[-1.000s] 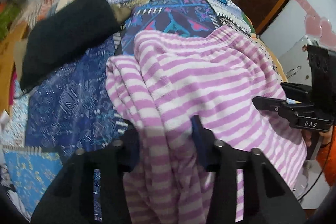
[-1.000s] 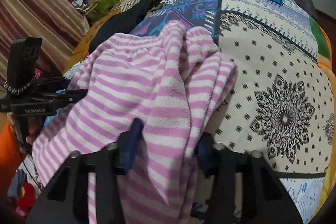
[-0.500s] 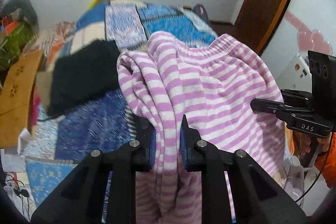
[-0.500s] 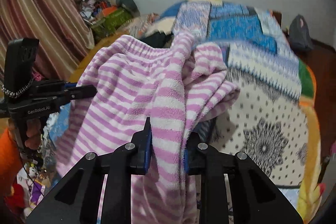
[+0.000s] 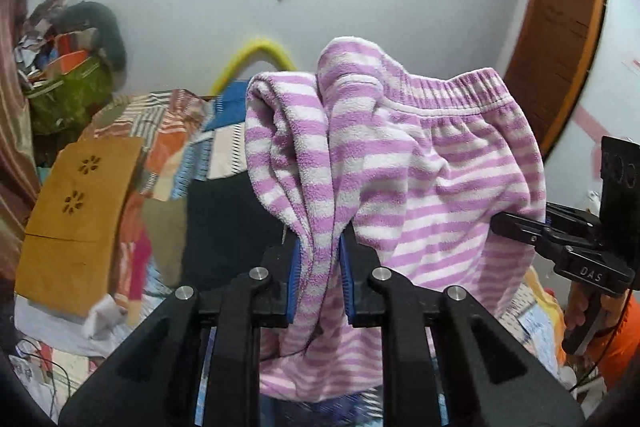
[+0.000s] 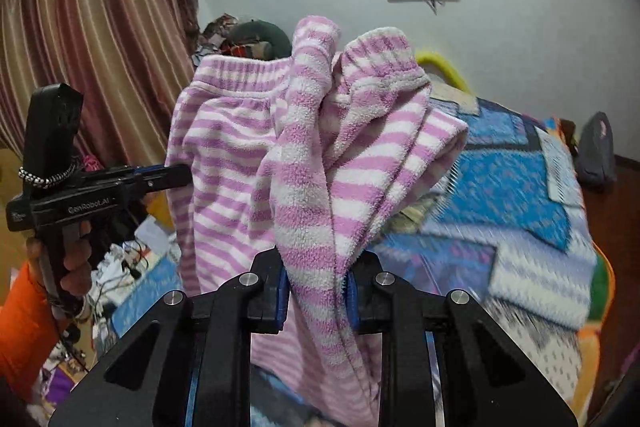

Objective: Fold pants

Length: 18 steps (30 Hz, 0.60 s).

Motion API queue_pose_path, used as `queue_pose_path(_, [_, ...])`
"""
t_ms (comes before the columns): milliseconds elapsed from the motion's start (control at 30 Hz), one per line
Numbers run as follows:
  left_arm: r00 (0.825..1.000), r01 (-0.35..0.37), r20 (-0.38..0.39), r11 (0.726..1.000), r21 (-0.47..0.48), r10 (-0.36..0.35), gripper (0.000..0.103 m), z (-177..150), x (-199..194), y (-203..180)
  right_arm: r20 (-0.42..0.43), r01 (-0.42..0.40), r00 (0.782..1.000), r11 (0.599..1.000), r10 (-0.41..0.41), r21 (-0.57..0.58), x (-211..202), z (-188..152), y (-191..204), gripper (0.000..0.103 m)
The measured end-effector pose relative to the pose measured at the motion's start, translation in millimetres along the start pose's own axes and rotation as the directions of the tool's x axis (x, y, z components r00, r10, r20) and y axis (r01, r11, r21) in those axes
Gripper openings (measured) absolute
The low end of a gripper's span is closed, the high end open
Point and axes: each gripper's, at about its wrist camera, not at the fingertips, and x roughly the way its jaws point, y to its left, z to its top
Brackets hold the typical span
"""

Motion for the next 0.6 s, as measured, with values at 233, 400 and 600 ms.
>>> queue_pose_path(233, [0.997,-0.080,-0.004,0.997,-0.012,0.080,0.017,21.6,39.1,55.7,-0.009,-0.045,0.999,0.999,0.045,0.002,72.8,30.7,2.9,0.020])
queue_pose_path(400, [0.992,-0.117,-0.046,0.993,-0.020,0.116,0.017,30.5,88.6,90.5,-0.036,-0.046,0.998,0.999,0.046,0.003,128.8,40.8,-4.6,0.020])
queue_pose_path(600, [0.984,-0.145,-0.109,0.989,-0.036,0.140,0.017,49.0,161.1,125.7,-0.062,-0.008,0.998,1.000,0.008,0.002,189.2,53.7,-23.6,0.020])
